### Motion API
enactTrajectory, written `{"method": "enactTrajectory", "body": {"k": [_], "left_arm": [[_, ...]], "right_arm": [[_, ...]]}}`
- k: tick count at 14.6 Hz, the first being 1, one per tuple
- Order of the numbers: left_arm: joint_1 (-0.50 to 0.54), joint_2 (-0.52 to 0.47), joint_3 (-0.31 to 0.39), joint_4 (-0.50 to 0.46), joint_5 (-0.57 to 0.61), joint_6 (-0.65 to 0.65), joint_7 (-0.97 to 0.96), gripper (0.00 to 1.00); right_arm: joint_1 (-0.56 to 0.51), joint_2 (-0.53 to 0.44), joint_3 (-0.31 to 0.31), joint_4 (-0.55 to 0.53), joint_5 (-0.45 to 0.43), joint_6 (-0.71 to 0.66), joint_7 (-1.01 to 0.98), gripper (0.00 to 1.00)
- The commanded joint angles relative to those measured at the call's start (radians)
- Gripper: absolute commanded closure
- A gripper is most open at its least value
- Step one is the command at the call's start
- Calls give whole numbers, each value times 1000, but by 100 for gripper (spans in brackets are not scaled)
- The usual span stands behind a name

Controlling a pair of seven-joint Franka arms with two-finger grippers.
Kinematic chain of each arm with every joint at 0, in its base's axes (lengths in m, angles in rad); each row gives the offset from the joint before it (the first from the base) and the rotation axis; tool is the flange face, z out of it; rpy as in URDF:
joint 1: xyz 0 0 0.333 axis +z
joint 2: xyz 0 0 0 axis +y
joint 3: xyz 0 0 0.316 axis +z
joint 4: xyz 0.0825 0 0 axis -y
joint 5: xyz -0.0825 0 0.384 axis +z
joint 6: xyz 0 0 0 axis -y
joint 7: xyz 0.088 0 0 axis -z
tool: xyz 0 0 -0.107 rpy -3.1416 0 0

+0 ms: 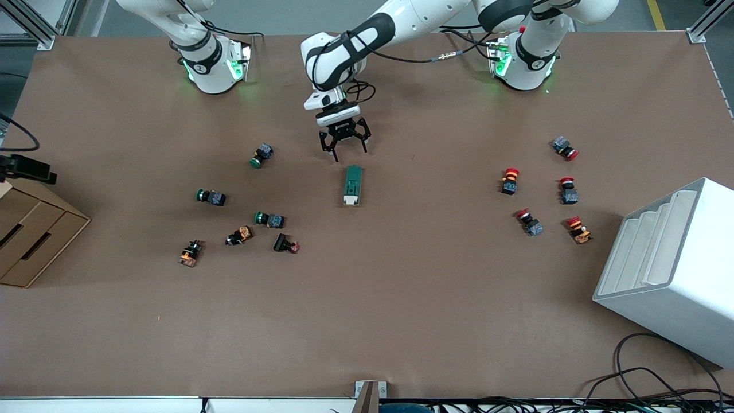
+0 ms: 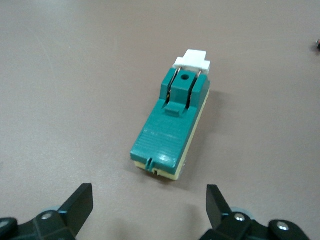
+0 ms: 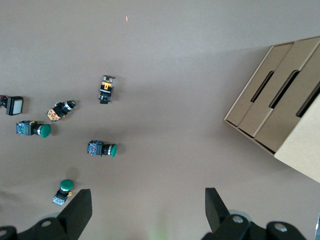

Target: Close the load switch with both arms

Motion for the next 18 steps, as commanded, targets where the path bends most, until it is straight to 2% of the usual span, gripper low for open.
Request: {"method": "enactTrajectory", "body": {"k": [1, 5, 7, 12, 15, 18], "left_arm": [[6, -25, -9, 30, -93, -2, 107, 0], [40, -100, -6, 68, -250, -20, 270, 0], [62, -144, -9, 90, -320, -54, 358, 0], [144, -313, -6, 108, -576, -196, 744, 0], [215, -402, -6, 108, -658, -241, 870, 0], [316, -514, -6, 108, -767, -288, 984, 0]], "right_arm": [[-4, 0, 5, 49, -17, -21, 3, 0], [0, 9, 7, 49, -5, -29, 6, 0], [3, 9, 10, 46, -5, -82, 1, 0], [27, 8, 13, 39, -2, -103, 0, 0], [-5, -9, 4, -6, 98, -95, -5, 0], [-4, -60, 5, -43, 97, -81, -9, 0]]}}
